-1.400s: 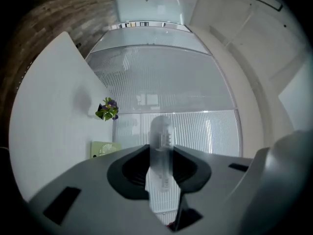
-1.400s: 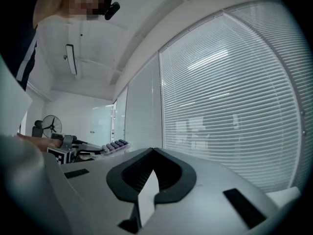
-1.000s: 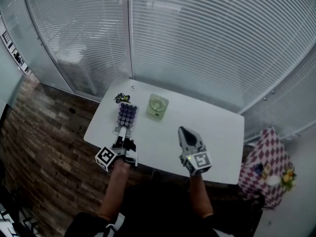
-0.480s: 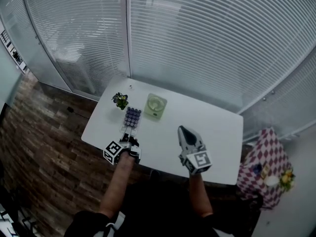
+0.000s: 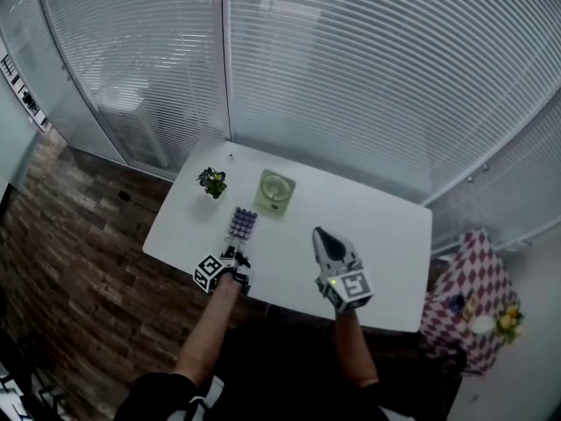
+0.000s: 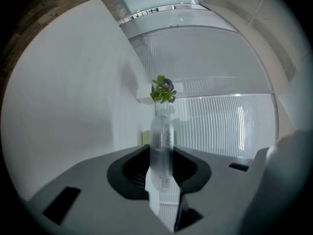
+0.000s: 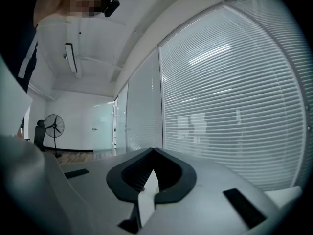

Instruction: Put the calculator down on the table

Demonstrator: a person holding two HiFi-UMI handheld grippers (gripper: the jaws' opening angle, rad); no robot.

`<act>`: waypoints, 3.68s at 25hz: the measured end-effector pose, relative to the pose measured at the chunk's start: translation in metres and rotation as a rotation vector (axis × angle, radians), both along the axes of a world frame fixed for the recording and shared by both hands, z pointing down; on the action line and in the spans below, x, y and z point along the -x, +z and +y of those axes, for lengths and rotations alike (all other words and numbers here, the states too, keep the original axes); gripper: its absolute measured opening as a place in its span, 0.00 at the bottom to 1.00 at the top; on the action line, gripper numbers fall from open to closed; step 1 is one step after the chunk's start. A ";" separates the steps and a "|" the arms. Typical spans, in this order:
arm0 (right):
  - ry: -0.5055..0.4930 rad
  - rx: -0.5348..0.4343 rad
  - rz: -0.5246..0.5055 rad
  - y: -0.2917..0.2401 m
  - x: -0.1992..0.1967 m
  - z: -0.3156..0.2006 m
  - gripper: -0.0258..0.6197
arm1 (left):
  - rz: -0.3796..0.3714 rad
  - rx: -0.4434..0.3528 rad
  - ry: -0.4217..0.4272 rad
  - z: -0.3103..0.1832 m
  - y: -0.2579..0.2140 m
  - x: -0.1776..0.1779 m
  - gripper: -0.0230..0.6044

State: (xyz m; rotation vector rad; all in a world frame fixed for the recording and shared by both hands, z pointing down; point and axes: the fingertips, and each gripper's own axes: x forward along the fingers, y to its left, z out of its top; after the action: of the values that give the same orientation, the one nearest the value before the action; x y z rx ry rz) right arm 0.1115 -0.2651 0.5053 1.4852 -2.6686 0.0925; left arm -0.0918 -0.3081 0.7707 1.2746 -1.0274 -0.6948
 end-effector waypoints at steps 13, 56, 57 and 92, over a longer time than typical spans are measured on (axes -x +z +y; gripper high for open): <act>0.008 0.044 0.014 0.017 -0.010 0.004 0.05 | -0.026 0.156 0.019 -0.012 0.081 0.005 0.20; 0.001 0.092 -0.032 0.029 0.003 0.004 0.05 | -0.172 0.311 -0.008 0.000 0.061 0.023 0.44; 0.005 0.090 -0.027 0.028 0.004 0.004 0.05 | -0.187 0.304 -0.013 0.002 0.059 0.026 0.44; -0.001 0.064 -0.036 0.020 0.016 0.002 0.05 | -0.006 -0.323 -0.136 0.004 -0.151 0.052 0.44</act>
State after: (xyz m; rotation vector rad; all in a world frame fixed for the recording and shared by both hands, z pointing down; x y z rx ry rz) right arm 0.0950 -0.2635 0.5251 1.4770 -2.6676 0.2040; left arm -0.1436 -0.3044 0.6198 1.4933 -1.0413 -0.9922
